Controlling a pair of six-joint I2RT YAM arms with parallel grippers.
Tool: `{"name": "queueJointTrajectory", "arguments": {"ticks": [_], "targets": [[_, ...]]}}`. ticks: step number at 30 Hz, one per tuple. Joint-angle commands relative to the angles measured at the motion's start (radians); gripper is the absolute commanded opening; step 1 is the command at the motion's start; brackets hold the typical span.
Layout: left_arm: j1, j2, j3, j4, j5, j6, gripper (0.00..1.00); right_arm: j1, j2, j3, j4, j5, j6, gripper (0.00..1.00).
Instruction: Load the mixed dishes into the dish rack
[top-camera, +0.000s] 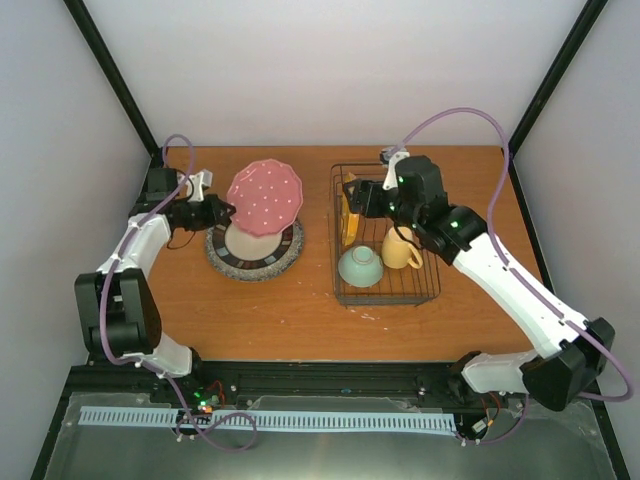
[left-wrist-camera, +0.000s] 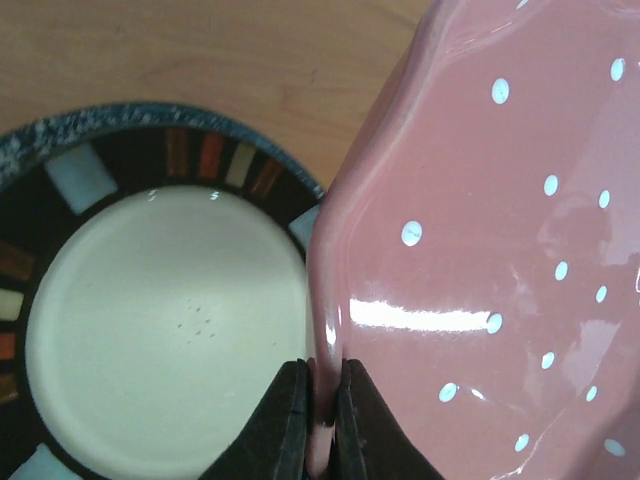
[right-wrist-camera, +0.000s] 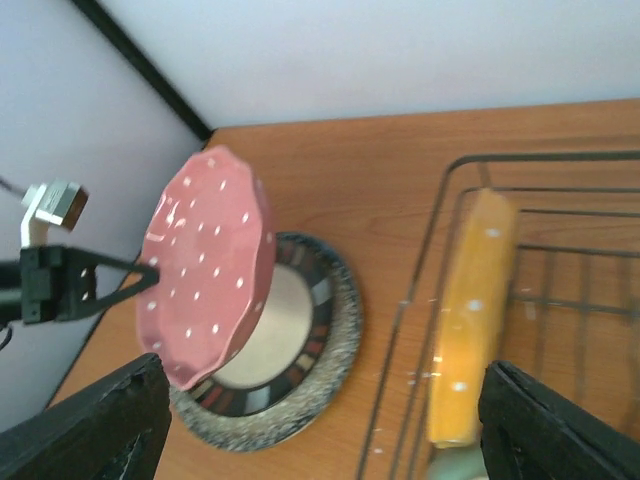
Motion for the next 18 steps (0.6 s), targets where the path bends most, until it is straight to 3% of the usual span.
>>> {"name": "queueJointTrajectory", "arguments": {"ticks": [1, 10, 18], "targets": [[-0.005, -0.11, 0.113, 0.046, 0.14, -0.054, 0.01, -0.029, 0.092, 0.044, 0.051, -0.32, 0.008, 0.83], [-0.005, -0.201, 0.134, 0.016, 0.16, -0.064, 0.01, -0.037, 0.246, 0.102, 0.195, -0.628, 0.113, 0.86], [-0.005, -0.219, 0.116, 0.014, 0.158, -0.06, 0.01, -0.036, 0.32, 0.063, 0.488, -0.791, 0.295, 0.86]]}}
